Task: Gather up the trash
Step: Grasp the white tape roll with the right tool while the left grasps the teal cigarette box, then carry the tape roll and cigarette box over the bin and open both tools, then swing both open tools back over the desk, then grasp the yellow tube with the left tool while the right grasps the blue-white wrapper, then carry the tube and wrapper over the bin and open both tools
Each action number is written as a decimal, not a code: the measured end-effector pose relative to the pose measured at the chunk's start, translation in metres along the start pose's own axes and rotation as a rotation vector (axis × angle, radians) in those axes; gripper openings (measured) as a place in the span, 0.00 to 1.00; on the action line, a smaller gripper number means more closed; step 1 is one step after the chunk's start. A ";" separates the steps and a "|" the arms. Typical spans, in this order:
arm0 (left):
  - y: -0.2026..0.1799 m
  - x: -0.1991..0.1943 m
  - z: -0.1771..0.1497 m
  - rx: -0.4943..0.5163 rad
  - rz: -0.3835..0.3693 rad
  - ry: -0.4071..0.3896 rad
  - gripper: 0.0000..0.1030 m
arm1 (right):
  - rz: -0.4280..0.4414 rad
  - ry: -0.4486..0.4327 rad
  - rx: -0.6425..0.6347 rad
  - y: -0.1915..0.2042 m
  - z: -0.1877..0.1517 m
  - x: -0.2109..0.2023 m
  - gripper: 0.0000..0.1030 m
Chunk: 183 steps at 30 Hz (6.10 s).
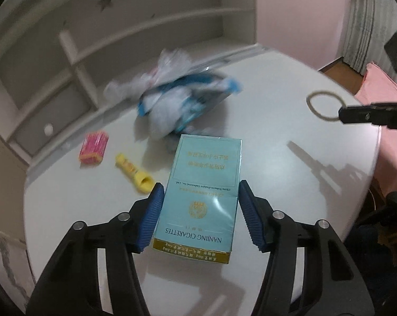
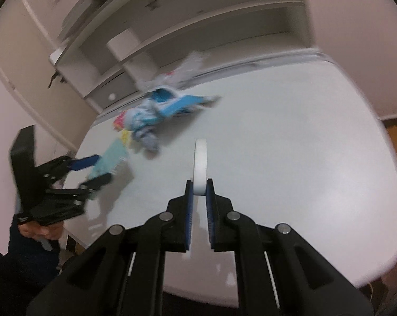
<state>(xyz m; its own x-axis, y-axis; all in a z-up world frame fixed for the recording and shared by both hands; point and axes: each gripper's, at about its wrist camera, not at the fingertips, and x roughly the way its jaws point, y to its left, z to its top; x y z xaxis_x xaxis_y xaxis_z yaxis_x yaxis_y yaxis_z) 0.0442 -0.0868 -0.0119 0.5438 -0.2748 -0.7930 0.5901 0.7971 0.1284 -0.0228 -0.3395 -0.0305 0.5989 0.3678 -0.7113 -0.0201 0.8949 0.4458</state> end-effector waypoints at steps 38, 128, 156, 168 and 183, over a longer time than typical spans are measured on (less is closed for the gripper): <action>-0.613 0.211 -0.023 0.952 -0.646 0.347 0.55 | -0.498 0.080 0.964 -0.390 -0.393 -0.132 0.10; 0.121 0.085 -0.004 -0.452 0.131 0.127 0.57 | 0.106 0.037 -0.268 0.105 0.140 0.122 0.19; -0.108 0.008 0.091 -0.053 -0.103 -0.099 0.12 | -0.348 -0.241 0.319 -0.161 -0.086 -0.142 0.19; -0.432 0.041 0.107 0.551 -0.643 -0.005 0.13 | -0.597 -0.224 0.728 -0.293 -0.261 -0.224 0.19; -0.612 0.154 0.010 0.982 -0.761 0.303 0.03 | -0.567 -0.051 1.002 -0.380 -0.386 -0.185 0.19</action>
<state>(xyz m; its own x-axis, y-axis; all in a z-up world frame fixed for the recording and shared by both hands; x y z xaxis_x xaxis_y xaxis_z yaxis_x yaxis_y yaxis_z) -0.2272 -0.6220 -0.2066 -0.2043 -0.2487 -0.9468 0.9528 -0.2723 -0.1341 -0.4352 -0.6498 -0.2778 0.3508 -0.0541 -0.9349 0.8937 0.3177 0.3170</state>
